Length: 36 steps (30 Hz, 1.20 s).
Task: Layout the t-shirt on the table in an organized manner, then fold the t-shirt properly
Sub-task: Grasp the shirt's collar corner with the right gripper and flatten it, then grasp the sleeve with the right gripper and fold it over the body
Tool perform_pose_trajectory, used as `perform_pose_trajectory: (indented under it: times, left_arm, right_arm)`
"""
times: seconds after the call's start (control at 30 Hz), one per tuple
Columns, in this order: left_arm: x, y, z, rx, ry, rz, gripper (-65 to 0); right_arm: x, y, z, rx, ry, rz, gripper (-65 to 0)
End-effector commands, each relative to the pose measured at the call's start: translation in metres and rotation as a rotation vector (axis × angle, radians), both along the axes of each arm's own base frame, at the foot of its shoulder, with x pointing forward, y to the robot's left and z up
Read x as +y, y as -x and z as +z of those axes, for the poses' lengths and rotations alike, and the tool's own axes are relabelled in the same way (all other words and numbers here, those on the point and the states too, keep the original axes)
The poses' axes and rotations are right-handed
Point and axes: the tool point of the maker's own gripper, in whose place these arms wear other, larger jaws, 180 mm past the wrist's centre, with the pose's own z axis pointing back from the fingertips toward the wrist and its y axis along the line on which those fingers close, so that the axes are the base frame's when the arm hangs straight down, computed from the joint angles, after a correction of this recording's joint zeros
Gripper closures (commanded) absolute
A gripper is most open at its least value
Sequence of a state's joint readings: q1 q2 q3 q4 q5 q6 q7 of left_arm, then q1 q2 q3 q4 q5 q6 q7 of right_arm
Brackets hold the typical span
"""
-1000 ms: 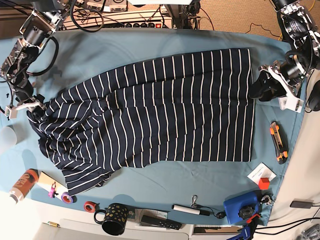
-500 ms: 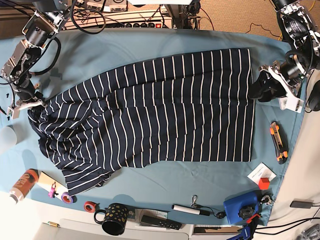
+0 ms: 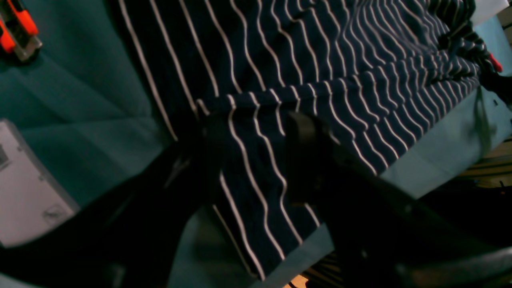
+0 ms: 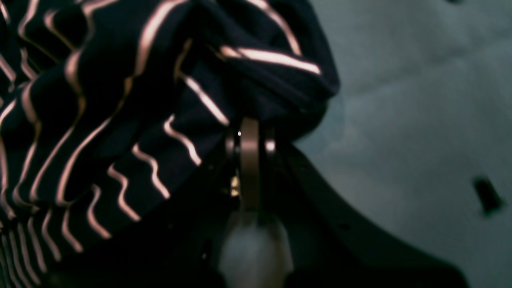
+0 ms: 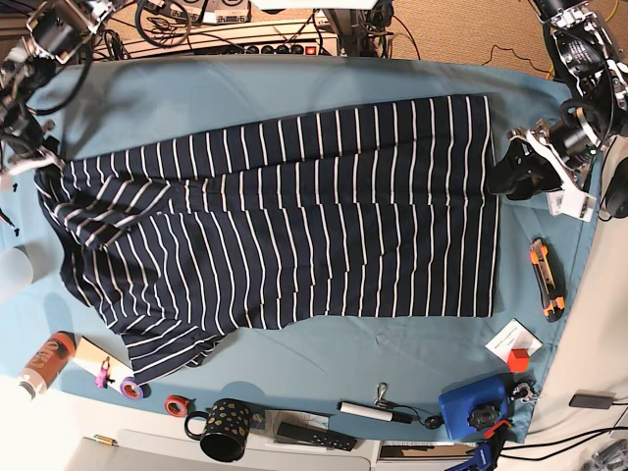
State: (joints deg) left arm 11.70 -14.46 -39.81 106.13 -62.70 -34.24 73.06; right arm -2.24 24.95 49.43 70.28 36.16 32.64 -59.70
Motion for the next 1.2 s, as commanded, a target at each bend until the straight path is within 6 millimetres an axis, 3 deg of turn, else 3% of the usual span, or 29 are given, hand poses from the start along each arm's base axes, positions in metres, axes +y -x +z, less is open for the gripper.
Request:
perform_pose_trajectory:
  times: [0.0,0.3,0.57,0.73,0.9,0.93,1.07,1.17]
  left_arm:
    - [0.0,-0.006,0.014,-0.056,0.007,-0.006,-24.1]
    - [0.001,-0.01,0.019,-0.085,0.022,0.006,-24.1]
    - [0.001,-0.012,0.022,-0.101,0.029,0.014,-24.1]
    - [0.001,-0.012,0.022,-0.101,0.029,0.014,-24.1]
    - [0.001,-0.012,0.022,-0.103,0.029,0.014,-24.1]
    - [0.001,-0.012,0.022,-0.101,0.029,0.014,-24.1]
    - [0.001,-0.012,0.022,-0.102,0.029,0.014,-24.1]
    - [0.001,-0.012,0.022,-0.101,0.029,0.014,-24.1]
  right_arm:
    - [-0.014,0.002,0.02,-0.035,0.038,-0.008,0.0]
    - [-0.019,0.1,0.001,0.087,-0.029,-0.033,0.0]
    - [-0.015,0.142,0.004,0.106,-0.094,-0.038,0.0]
    - [-0.014,0.15,0.002,0.118,-0.099,-0.041,0.0]
    - [-0.005,0.138,0.011,0.043,-0.134,0.0,0.0]
    - [-0.003,0.138,0.012,0.04,-0.145,0.005,-1.0]
    - [0.007,0.135,0.019,0.046,-0.214,0.059,-16.7]
    - [0.005,0.12,0.044,-0.008,-0.23,0.115,-17.0]
